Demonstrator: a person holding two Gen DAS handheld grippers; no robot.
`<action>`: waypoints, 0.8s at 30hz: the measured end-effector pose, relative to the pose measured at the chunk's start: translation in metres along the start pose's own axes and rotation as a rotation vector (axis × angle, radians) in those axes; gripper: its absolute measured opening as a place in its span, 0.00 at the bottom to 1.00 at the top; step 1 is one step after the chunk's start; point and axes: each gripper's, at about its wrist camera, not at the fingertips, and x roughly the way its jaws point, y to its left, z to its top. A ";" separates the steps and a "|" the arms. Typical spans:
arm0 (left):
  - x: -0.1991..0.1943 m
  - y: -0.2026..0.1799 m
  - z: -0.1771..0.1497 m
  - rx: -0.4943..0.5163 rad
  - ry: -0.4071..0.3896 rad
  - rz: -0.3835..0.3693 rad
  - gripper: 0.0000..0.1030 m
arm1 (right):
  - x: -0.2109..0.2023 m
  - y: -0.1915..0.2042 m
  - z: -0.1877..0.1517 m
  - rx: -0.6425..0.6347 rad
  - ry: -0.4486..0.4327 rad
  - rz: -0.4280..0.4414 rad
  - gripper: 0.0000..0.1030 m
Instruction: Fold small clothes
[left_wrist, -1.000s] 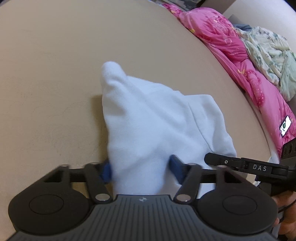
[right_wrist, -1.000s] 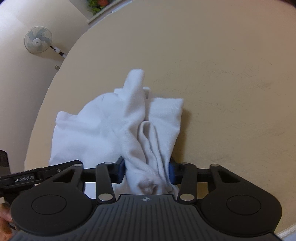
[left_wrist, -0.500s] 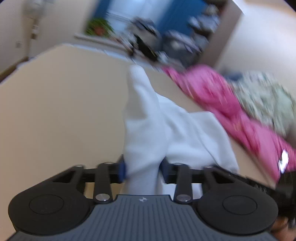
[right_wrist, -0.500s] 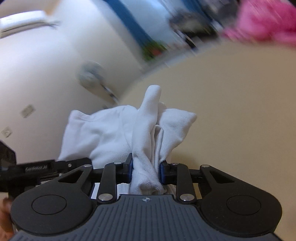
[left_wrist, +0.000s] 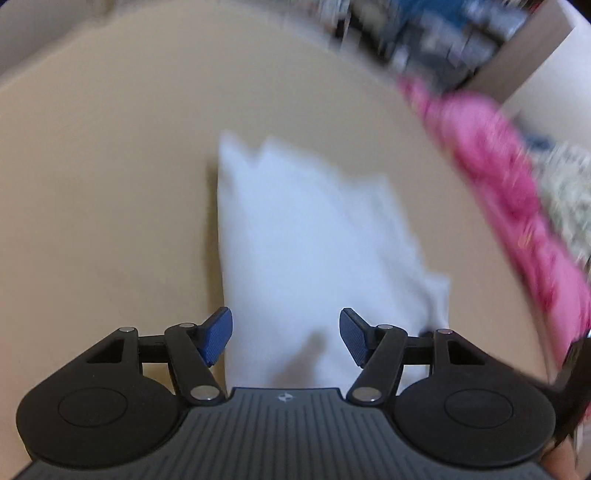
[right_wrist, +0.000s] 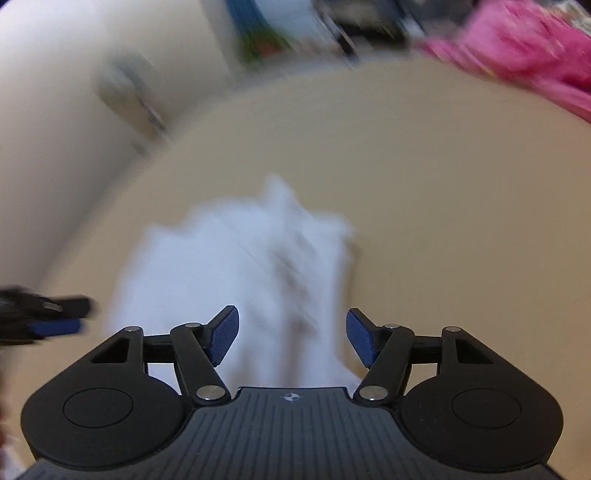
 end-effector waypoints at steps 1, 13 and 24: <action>0.011 0.001 -0.004 -0.010 0.037 0.032 0.67 | 0.007 -0.010 -0.003 0.046 0.047 -0.019 0.60; -0.009 0.008 -0.021 -0.004 0.027 -0.003 0.24 | -0.028 -0.029 -0.007 0.250 -0.014 0.127 0.05; -0.016 -0.018 -0.040 0.195 -0.036 0.142 0.40 | -0.031 -0.017 -0.011 0.104 -0.054 0.124 0.26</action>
